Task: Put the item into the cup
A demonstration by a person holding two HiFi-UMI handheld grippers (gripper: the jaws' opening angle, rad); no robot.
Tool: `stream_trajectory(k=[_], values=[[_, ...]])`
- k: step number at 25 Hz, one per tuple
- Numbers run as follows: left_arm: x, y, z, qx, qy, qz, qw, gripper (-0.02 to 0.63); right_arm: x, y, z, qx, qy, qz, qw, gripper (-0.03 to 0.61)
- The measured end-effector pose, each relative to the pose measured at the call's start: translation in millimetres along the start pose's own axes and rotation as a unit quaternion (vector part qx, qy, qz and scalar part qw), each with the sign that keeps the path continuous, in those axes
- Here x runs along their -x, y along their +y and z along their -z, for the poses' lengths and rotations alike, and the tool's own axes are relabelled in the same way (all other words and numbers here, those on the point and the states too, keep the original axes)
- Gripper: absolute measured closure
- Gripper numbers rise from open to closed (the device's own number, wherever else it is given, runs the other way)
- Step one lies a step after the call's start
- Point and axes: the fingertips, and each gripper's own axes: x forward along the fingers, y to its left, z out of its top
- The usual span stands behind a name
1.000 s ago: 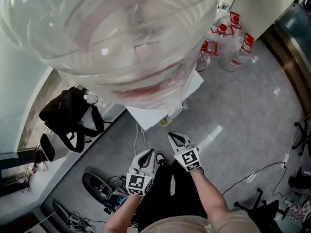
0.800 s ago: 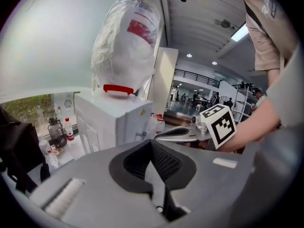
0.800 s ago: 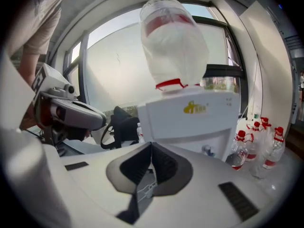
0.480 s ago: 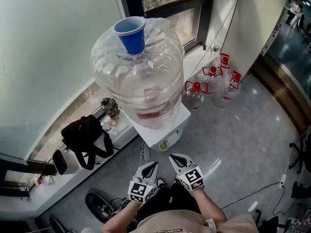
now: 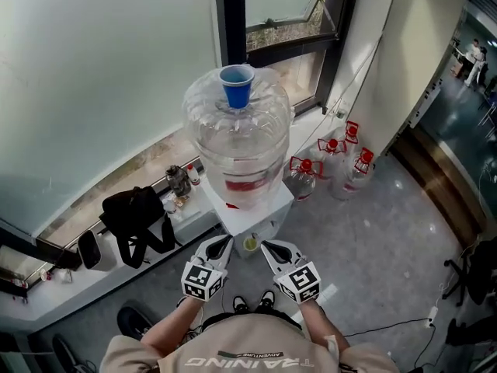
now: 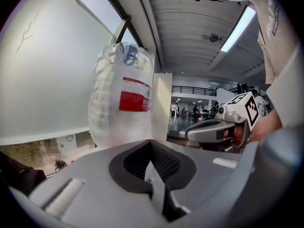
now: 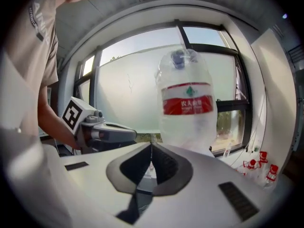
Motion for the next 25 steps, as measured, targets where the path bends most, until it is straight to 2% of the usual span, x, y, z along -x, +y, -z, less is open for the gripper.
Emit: stream_trajectory(k=[4,7,12,21,25], values=[[7.5,6.0,-40.0,-0.010,-0.031,-0.015,0.9994,0.606,8.9,-3.8,-39.9,0.022,-0.030,0.013,0.999,0.566],[14.7,5.0,-52.2,-0.015,-0.042,-0.027,0.9986,0.606,15.9,-7.5,-56.8,0.023,-0.054,0.020,0.998,0.566],[21.6,3.6,-64.5,-0.028,-0.058,-0.035,0.9973,0.606,23.4,-9.7,-68.9,0.012,-0.078,0.013,0.997,0.566],[36.2,-2.5,-68.3,-0.023,-0.071,-0.047,0.9961,0.606,26.0,3.1,-76.1,0.063,-0.078,0.016,0.995,0.567],[36.9,-6.4,-69.3,-0.022,-0.070,-0.050,0.9960,0.606,31.9,-2.4,-77.1,0.055,-0.085,0.025,0.995,0.568]])
